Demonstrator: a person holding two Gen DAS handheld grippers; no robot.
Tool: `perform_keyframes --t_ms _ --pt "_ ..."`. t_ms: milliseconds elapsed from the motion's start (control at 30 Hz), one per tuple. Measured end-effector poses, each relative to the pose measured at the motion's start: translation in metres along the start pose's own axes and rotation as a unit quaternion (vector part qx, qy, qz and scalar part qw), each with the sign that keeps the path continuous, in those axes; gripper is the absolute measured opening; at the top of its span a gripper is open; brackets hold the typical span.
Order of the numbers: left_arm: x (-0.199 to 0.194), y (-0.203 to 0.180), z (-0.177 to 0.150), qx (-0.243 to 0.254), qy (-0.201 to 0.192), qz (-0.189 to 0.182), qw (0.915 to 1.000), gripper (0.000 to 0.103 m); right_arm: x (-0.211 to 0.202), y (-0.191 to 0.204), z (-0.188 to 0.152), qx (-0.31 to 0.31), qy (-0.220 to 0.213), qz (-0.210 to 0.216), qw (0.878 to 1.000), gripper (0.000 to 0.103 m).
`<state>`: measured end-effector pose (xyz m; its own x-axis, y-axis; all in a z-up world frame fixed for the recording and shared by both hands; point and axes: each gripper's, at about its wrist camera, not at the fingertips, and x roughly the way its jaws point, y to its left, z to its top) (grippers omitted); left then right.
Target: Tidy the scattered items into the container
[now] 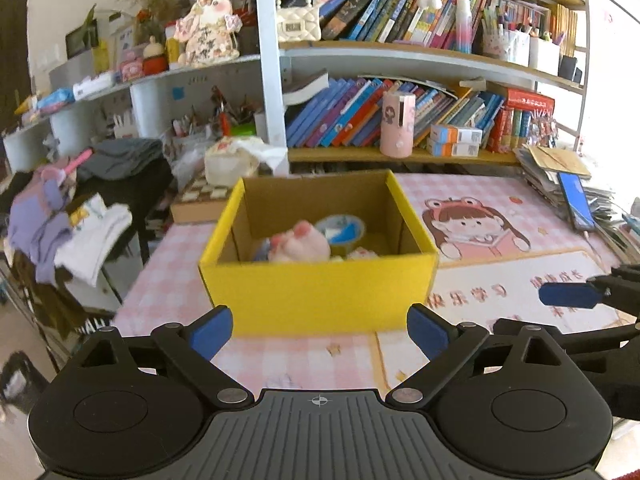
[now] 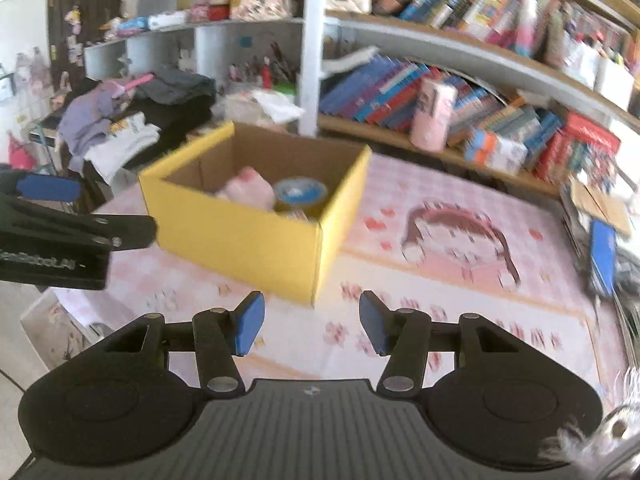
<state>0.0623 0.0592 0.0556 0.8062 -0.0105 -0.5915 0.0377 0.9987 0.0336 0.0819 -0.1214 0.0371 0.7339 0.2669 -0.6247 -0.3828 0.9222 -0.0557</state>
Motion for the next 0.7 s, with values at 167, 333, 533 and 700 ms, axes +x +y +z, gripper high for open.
perform_keyframes --t_ms 167,333,533,700 --pt "-0.003 -0.008 -0.027 -0.028 0.023 -0.003 0.9993 0.096 -0.011 -0.011 -0.03 0.027 0.024 -0.041 0.998 0.052" --pt "-0.005 -0.018 -0.042 -0.037 0.037 -0.002 0.9986 0.096 -0.017 -0.021 -0.051 0.054 0.047 -0.072 0.995 0.056" --pt "-0.004 -0.038 -0.057 -0.021 0.055 -0.014 0.9982 0.096 -0.028 -0.031 -0.068 0.079 0.052 -0.09 0.991 0.065" --pt "-0.003 -0.051 -0.062 -0.002 0.064 -0.025 0.9976 0.096 -0.032 -0.037 -0.071 0.09 0.053 -0.095 0.99 0.07"
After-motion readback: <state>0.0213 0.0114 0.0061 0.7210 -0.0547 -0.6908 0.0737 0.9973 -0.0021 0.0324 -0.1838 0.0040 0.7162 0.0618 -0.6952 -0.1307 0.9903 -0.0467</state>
